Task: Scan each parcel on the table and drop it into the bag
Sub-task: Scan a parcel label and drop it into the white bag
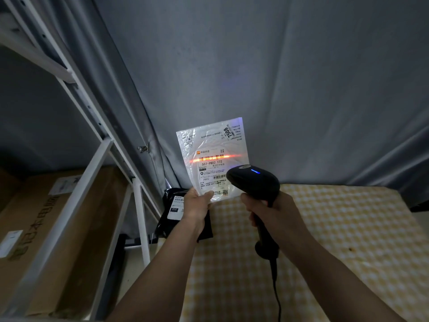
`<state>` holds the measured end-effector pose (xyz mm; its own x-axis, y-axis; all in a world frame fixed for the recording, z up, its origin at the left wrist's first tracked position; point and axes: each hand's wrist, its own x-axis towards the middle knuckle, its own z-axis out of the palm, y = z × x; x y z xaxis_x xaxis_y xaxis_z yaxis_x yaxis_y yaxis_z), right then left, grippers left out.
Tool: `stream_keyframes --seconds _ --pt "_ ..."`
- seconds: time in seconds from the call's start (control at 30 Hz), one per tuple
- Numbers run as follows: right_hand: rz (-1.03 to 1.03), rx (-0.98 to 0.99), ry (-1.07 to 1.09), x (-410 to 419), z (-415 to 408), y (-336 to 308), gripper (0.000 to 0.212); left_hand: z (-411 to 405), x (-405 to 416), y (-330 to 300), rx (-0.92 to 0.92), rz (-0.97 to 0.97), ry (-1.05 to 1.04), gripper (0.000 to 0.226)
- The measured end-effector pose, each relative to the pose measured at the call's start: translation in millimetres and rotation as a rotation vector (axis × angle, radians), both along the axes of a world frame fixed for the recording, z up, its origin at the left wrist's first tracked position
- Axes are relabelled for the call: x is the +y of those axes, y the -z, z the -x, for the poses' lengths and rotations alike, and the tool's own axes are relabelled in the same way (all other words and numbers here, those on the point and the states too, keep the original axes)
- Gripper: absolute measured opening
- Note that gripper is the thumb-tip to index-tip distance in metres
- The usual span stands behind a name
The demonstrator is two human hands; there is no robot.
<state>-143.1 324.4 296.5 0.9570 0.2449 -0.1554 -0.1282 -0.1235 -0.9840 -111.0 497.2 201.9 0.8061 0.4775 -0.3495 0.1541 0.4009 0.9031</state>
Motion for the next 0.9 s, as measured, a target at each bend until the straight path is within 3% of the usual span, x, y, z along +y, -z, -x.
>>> stream_keyframes --seconds 0.2,0.4,0.53,0.7,0.9 --pt "0.036 0.001 0.059 -6 -3 9 0.009 -5 -2 6 0.053 -0.036 0.091 0.027" --pt "0.030 0.039 0.282 -45 -1 24 0.012 -27 -36 18 0.123 -0.093 0.263 0.027" --pt "0.013 0.011 0.445 -94 18 29 0.019 -35 -95 22 0.119 -0.165 0.490 0.032" --pt "0.008 0.045 0.704 -173 53 36 0.008 -34 -185 34 0.120 -0.294 0.746 0.033" --pt "0.014 0.069 0.957 -269 114 34 0.009 -8 -309 43 0.125 -0.266 1.004 0.031"
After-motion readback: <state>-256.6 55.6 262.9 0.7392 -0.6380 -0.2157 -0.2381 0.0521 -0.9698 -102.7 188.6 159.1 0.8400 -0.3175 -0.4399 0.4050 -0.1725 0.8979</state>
